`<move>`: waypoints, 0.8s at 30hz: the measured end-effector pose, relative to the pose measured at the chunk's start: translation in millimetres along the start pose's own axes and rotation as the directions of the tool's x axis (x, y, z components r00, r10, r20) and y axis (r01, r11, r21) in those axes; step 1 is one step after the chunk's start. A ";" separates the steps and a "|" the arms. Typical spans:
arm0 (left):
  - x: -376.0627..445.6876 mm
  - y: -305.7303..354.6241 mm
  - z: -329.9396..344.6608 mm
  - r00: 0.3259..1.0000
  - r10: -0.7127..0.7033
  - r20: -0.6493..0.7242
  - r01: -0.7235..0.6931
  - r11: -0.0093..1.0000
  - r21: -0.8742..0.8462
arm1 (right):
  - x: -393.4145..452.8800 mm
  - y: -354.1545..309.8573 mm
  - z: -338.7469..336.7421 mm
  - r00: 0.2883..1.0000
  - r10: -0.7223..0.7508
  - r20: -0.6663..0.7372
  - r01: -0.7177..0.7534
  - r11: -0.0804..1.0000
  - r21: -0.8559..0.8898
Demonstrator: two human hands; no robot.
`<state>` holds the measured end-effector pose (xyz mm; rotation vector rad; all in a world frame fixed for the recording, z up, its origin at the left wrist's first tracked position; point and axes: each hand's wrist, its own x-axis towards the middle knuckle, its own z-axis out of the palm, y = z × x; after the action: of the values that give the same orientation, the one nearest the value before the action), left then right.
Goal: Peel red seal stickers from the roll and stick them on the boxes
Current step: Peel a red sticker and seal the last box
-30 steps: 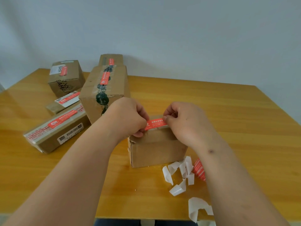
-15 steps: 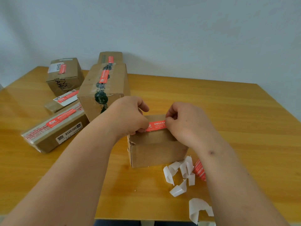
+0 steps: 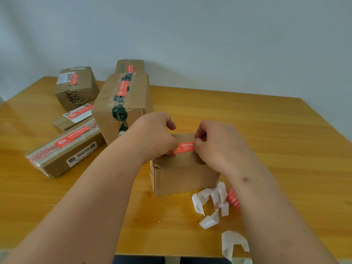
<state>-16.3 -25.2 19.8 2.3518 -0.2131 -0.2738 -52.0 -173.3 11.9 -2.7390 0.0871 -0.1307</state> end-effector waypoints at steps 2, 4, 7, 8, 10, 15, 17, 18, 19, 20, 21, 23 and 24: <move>0.2 -0.3 0.1 1.000 0.002 -0.006 -0.002 1.000 0.007 | 0.5 0.4 0.5 1.000 -0.001 -0.003 0.001 1.000 -0.003; 0.0 -0.5 0.0 1.000 0.003 -0.007 -0.003 1.000 0.015 | 1.0 1.0 0.9 1.000 -0.001 -0.005 0.001 1.000 -0.008; -0.5 0.4 -0.2 1.000 0.004 -0.006 -0.004 1.000 0.030 | 2.0 1.3 1.8 1.000 -0.007 -0.004 0.006 1.000 -0.028; -0.4 0.8 0.0 1.000 0.005 -0.007 -0.005 0.999 0.043 | 2.2 1.0 1.9 1.000 -0.008 -0.004 0.008 0.999 -0.036; -0.2 1.5 1.0 1.000 0.009 -0.020 -0.007 0.997 0.073 | 2.2 0.1 1.8 1.000 -0.014 -0.006 0.013 0.998 -0.056; -1.0 1.9 2.9 0.999 0.010 -0.043 -0.004 0.990 0.140 | -0.3 -2.2 0.4 0.999 -0.036 -0.025 0.032 0.991 -0.131; -1.5 1.5 3.7 0.999 0.013 -0.050 -0.005 0.987 0.158 | -2.1 -2.6 -0.4 0.998 -0.035 -0.044 0.027 0.987 -0.160; -1.7 1.1 4.1 0.998 0.017 -0.054 -0.008 0.986 0.165 | -3.0 -2.8 -0.9 0.998 -0.033 -0.055 0.023 0.984 -0.175; -1.7 0.8 4.4 0.998 0.022 -0.057 -0.012 0.986 0.169 | -3.5 -3.1 -1.1 0.998 -0.030 -0.063 0.018 0.982 -0.188; -1.9 0.4 4.4 0.998 0.024 -0.059 -0.014 0.985 0.170 | -3.9 -3.8 -1.4 0.997 -0.027 -0.068 0.013 0.981 -0.195; -1.7 0.3 4.3 0.998 0.025 -0.061 -0.014 0.986 0.168 | -4.2 -4.3 -1.5 0.997 -0.021 -0.070 0.007 0.980 -0.200; -1.7 -0.2 3.8 0.998 0.023 -0.063 -0.012 0.987 0.158 | -4.5 -4.9 -2.1 0.997 -0.006 -0.073 -0.009 0.980 -0.199; -1.7 -0.8 3.5 0.998 0.023 -0.065 -0.013 0.988 0.153 | -4.8 -5.0 -2.7 0.997 0.001 -0.079 -0.017 0.981 -0.195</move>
<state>-18.9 -26.6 17.0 2.5051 -0.2301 -0.1756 -56.9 -169.3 15.9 -2.9287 0.1410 -0.2387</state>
